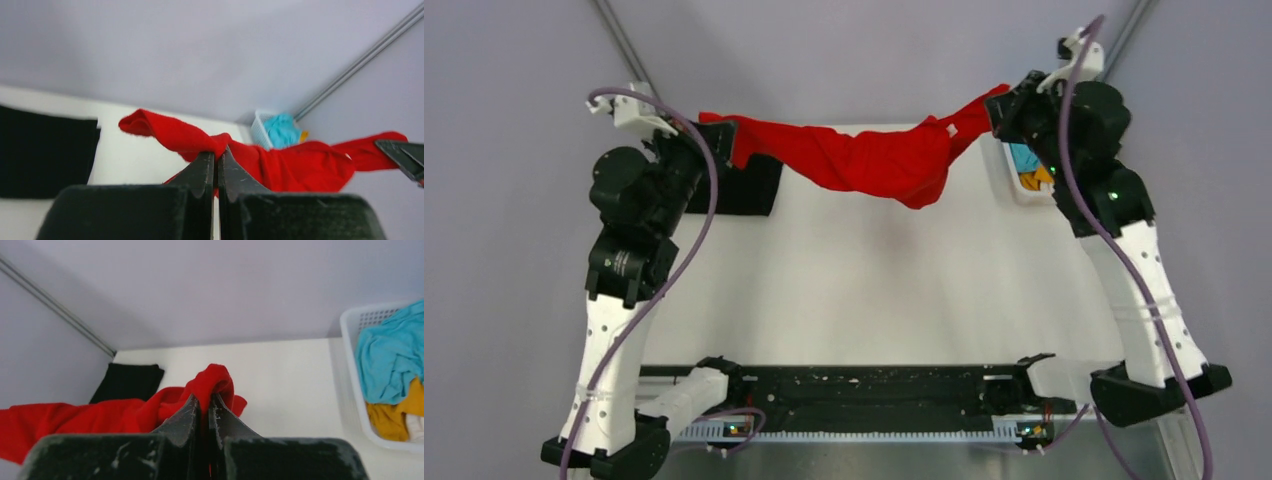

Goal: Fold and stack the t-shirts
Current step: Flatten out the tshirt

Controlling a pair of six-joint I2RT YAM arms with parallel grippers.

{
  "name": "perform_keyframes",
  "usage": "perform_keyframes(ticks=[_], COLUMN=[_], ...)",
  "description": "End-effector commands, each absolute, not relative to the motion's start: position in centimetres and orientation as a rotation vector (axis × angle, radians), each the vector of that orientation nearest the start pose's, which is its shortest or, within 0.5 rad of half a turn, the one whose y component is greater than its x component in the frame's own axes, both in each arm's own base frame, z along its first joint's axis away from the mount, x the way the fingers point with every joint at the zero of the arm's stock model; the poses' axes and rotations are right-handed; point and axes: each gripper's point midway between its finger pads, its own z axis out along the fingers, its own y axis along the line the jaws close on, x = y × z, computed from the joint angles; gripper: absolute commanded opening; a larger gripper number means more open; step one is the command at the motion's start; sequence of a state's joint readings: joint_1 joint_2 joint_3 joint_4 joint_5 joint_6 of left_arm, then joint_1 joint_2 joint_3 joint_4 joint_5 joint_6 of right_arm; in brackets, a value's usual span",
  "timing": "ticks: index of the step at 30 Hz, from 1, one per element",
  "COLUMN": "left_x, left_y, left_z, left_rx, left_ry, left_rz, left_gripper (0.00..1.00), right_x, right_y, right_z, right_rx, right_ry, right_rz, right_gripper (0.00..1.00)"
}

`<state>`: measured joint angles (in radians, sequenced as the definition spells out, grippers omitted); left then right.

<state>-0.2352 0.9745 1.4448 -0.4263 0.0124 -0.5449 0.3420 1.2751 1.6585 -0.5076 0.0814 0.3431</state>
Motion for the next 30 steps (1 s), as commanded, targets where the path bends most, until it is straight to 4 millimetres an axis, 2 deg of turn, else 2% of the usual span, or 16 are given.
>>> perform_keyframes(ticks=[1, 4, 7, 10, 13, 15, 16, 17, 18, 19, 21, 24, 25, 27, 29, 30], left_x=[29.6, 30.3, 31.3, 32.8, 34.9, 36.7, 37.6, 38.3, 39.1, 39.6, 40.8, 44.0, 45.1, 47.6, 49.6, 50.0], left_y=[-8.3, -6.8, -5.8, -5.0, -3.9, -2.2, -1.7, -0.4, 0.0, 0.1, -0.8, -2.1, -2.5, -3.6, -4.5, -4.9], left_z=[54.0, 55.0, 54.7, 53.6, 51.4, 49.3, 48.1, 47.1, 46.4, 46.0, 46.2, 46.8, 47.6, 49.0, 50.8, 52.1], left_rx=[-0.194, -0.238, -0.270, -0.306, -0.355, -0.409, -0.434, -0.472, -0.485, -0.481, -0.428, -0.377, -0.371, -0.345, -0.320, -0.301], left_ry=[1.364, 1.343, 1.361, 1.394, 1.458, 1.512, 1.541, 1.556, 1.570, 1.573, 1.571, 1.572, 1.553, 1.543, 1.527, 1.510], left_rz=[-0.567, -0.482, -0.416, -0.366, -0.341, -0.350, -0.374, -0.368, -0.365, -0.362, -0.408, -0.493, -0.529, -0.608, -0.685, -0.718], left_gripper=[0.00, 0.00, 0.00, 0.00, 0.00, 0.00, 0.00, 0.00, 0.00, 0.00, 0.00, 0.00, 0.00, 0.00, 0.00, 0.00], right_x=[33.4, 32.2, 31.7, 32.1, 33.0, 33.7, 34.2, 34.7, 35.3, 36.1, 38.1, 42.1, 44.0, 46.9, 49.6, 50.1], right_y=[9.4, 6.9, 4.9, 5.5, 6.9, 6.6, 5.7, 5.1, 5.0, 5.0, 6.0, 8.2, 8.8, 9.2, 9.6, 10.0], right_z=[48.8, 49.7, 48.7, 46.1, 42.0, 39.2, 38.1, 37.5, 37.0, 37.2, 38.1, 41.6, 42.6, 46.6, 49.7, 51.7], right_rx=[0.181, 0.274, 0.347, 0.346, 0.310, 0.325, 0.359, 0.379, 0.383, 0.367, 0.299, 0.193, 0.171, 0.157, 0.162, 0.145], right_ry=[1.617, 1.578, 1.588, 1.662, 1.791, 1.872, 1.896, 1.909, 1.919, 1.909, 1.870, 1.712, 1.660, 1.553, 1.507, 1.474], right_rz=[0.376, 0.291, 0.202, 0.206, 0.220, 0.169, 0.139, 0.137, 0.149, 0.163, 0.198, 0.283, 0.297, 0.309, 0.315, 0.333], right_gripper=[0.00, 0.00, 0.00, 0.00, 0.00, 0.00, 0.00, 0.00, 0.00, 0.00, 0.00, 0.00, 0.00, 0.00, 0.00, 0.00])
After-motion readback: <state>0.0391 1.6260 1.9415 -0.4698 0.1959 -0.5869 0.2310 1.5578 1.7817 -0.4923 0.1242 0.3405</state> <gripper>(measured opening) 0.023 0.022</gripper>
